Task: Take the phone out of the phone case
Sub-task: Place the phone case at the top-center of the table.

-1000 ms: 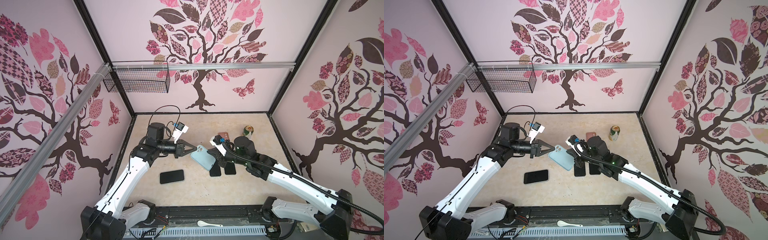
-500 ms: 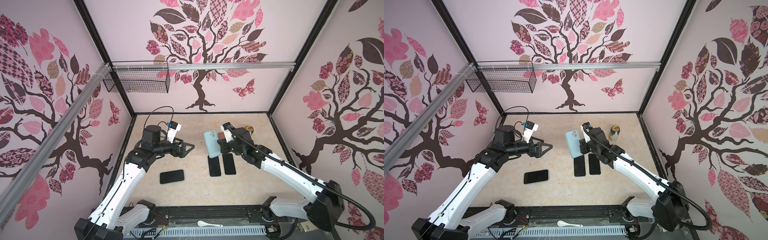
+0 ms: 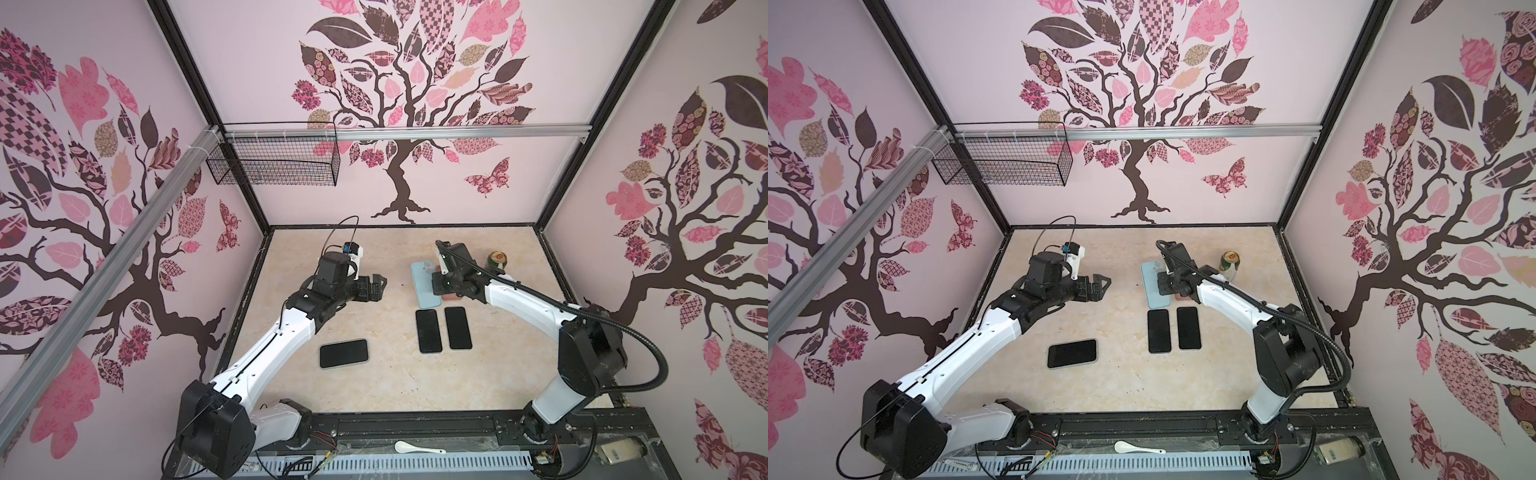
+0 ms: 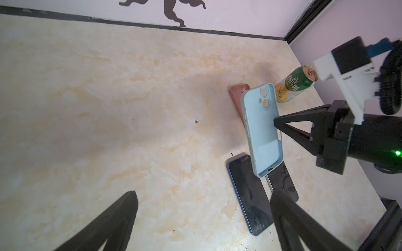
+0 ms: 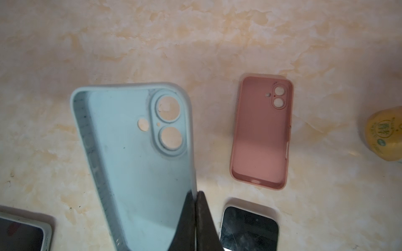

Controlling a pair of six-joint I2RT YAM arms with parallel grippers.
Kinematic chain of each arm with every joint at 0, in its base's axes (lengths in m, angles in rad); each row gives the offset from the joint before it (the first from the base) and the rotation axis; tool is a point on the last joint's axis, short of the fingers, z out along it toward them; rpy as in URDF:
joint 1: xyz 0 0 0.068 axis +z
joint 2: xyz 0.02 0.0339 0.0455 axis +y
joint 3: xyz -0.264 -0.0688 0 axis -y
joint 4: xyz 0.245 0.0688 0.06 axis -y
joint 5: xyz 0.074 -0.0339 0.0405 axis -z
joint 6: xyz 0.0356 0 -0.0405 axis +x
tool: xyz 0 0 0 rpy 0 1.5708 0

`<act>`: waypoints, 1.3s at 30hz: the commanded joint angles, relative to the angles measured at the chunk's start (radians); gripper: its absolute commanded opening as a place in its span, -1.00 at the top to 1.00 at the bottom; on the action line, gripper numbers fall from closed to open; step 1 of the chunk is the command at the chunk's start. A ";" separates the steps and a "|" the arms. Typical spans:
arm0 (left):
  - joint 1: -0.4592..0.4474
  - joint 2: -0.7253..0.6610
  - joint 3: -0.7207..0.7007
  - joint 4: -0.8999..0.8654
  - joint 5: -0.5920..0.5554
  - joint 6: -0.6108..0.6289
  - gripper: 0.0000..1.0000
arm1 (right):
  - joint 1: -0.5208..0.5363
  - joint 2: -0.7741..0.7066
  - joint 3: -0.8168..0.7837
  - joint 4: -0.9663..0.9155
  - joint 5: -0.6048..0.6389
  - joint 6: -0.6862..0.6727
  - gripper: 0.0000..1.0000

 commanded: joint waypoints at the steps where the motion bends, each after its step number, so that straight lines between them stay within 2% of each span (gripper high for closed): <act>1: -0.011 0.049 0.003 0.038 -0.102 -0.066 -0.97 | -0.030 0.075 0.082 -0.050 -0.024 0.041 1.00; 7: -0.010 0.092 0.016 0.050 -0.089 -0.108 -0.96 | -0.059 0.230 0.222 -0.136 -0.076 0.072 1.00; 10: -0.010 0.076 -0.026 0.131 -0.068 -0.107 -0.96 | -0.078 0.291 0.277 -0.160 -0.114 0.088 1.00; 20: -0.010 0.054 -0.044 0.130 -0.020 -0.039 -0.97 | -0.087 0.471 0.459 -0.264 -0.085 0.078 1.00; 39: -0.010 0.102 -0.028 0.072 -0.041 -0.022 -0.97 | -0.091 0.602 0.573 -0.327 -0.027 0.086 1.00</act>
